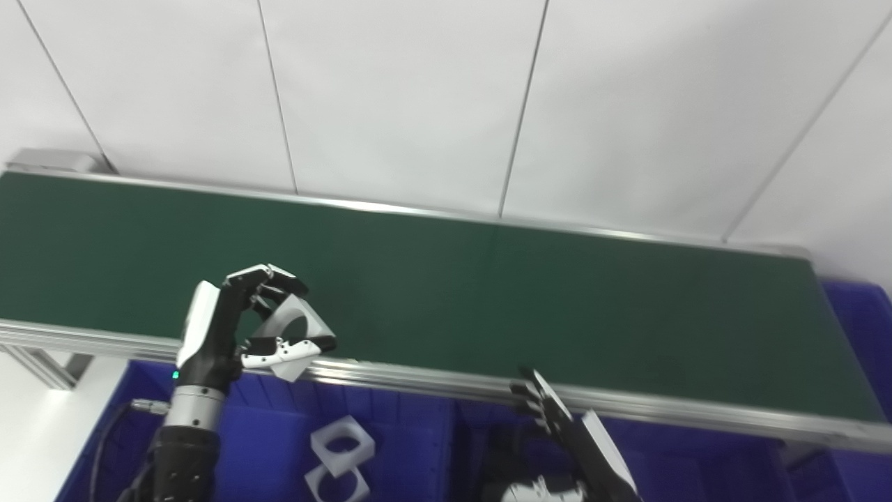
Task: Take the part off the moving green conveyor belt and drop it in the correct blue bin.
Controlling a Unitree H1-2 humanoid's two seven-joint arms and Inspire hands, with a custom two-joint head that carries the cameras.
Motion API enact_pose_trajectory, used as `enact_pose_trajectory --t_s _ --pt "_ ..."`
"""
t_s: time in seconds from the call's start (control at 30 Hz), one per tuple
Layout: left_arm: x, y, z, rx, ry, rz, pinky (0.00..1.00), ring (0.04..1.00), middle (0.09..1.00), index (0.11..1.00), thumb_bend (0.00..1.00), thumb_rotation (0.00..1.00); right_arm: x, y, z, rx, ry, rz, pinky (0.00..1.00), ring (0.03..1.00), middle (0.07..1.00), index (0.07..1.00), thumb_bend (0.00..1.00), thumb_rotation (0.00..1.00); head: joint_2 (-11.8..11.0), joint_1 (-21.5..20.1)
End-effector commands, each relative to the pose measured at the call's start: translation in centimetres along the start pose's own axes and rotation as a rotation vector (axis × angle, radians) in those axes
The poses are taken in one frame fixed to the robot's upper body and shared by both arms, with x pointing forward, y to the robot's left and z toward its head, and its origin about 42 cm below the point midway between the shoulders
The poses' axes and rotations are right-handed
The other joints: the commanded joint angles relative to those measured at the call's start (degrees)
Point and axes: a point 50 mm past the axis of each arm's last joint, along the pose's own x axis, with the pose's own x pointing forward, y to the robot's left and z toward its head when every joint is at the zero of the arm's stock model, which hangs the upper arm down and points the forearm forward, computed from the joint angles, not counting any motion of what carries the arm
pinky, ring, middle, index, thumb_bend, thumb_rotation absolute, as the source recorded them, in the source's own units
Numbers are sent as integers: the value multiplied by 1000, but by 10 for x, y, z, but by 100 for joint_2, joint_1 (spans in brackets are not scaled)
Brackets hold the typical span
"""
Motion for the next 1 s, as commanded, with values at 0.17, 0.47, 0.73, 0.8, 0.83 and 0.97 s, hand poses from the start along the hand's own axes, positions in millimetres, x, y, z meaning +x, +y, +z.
enact_pose_trajectory --t_s 0.17,0.47,0.73,0.8,0.83,0.97 --pt "-15 -7 11 -40 -41 -103 316 414 494 501 496 0 0 -12 23 4 -98 -51 737 837 902 986 872 303 273 147" --pt "-31 -29 13 23 25 -290 337 419 507 494 495 0 -4 -25 30 -17 -103 -56 728 830 901 982 875 334 587 335" --pt "-31 -41 14 106 51 -433 340 416 499 502 495 0 -5 -29 30 -33 -103 -61 709 821 897 980 872 334 628 422" --pt "-31 -43 14 135 59 -469 340 415 500 502 495 0 -5 -29 30 -38 -105 -58 706 821 897 981 871 339 630 448" --pt "-30 -45 13 150 66 -496 342 415 501 502 495 0 -5 -29 30 -38 -105 -58 706 821 897 981 870 341 629 465" --pt "-28 -48 13 220 92 -567 400 431 509 500 495 0 -4 -28 30 -32 -102 -54 704 818 895 977 873 337 625 461"
